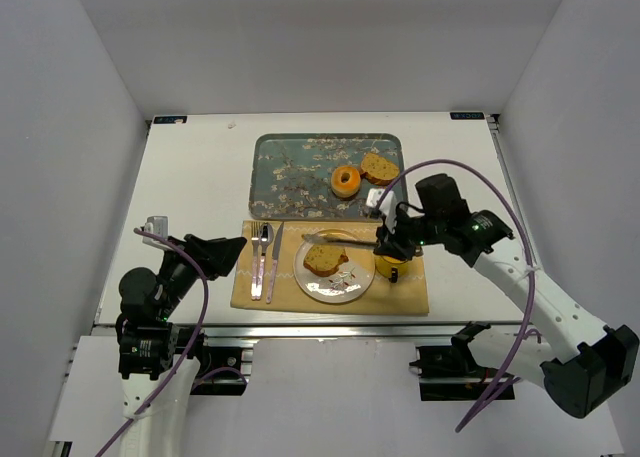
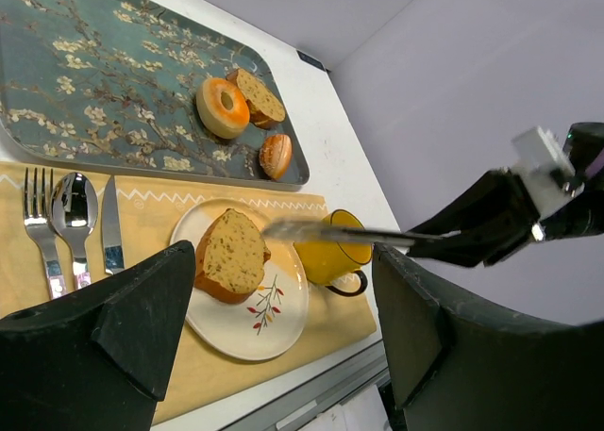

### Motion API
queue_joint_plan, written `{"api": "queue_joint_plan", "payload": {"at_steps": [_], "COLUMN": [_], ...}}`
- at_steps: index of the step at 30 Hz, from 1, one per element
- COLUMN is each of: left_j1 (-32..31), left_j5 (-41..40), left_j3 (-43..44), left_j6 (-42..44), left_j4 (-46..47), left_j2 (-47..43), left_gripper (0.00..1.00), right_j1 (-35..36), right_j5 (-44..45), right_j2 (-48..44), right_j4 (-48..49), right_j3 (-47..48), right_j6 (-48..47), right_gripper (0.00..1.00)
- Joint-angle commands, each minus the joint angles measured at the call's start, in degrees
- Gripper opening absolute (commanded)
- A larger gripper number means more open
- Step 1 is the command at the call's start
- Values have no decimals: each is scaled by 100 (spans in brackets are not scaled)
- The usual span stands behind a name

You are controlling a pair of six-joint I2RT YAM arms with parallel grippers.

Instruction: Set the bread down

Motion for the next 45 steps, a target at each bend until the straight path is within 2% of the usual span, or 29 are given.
{"api": "queue_joint_plan", "payload": {"at_steps": [1,2,3,4,5,10,13,17,22,23,27,31,32,33,37,40,41,45], "left_j1": [18,18,18,18,18,18,18,18,18,18,18,18,26,18,18,18,18,18], "left_j5": [-15,-7,2,11,37,90,116,169,248,248,266,283,283,275,257,239,231,222], "left_j3": [45,45,45,54,54,10,-69,-139,-192,-201,-236,-254,-245,-236,-245,-236,-210,-201], "left_j6": [22,22,31,40,57,84,40,5,14,14,-21,-30,-30,-30,-13,-21,-21,-21], "left_j4": [79,114,132,150,185,308,439,545,650,694,818,870,853,835,774,765,748,721], "left_j2": [87,114,131,149,166,298,325,386,518,562,641,659,667,659,624,580,580,553], "left_gripper": [85,85,85,85,85,85,85,85,85,85,85,85,85,85,85,85,85,85], "right_j1": [-597,-844,-1169,-1825,-2136,-3876,-4343,-4573,-4652,-4652,-4652,-4652,-4652,-4652,-4679,-4723,-4732,-4723], "right_j5": [-71,-132,-202,-264,-299,-177,235,1350,1572,1581,1573,1520,1520,1485,1397,1300,1196,1378], "right_j2": [-48,4,57,205,294,733,997,1402,1815,1885,2393,2878,2888,2896,2835,2730,2634,2379], "right_j4": [879,1150,1153,1353,1451,1996,2365,3085,3605,3649,3738,3640,3693,3711,3431,2869,2476,1840], "right_j3": [332,359,359,394,411,289,-123,-878,-1346,-1390,-1522,-1531,-1566,-1583,-1313,-1005,-716,-64], "right_j6": [1012,1406,1410,1801,1979,2350,2333,2630,2807,2807,2746,2658,2614,2605,2386,2166,1965,1831], "right_gripper": [26,23,23,20,18,17,16,13,15,17,35,46,51,60,68,75,89,89]}}
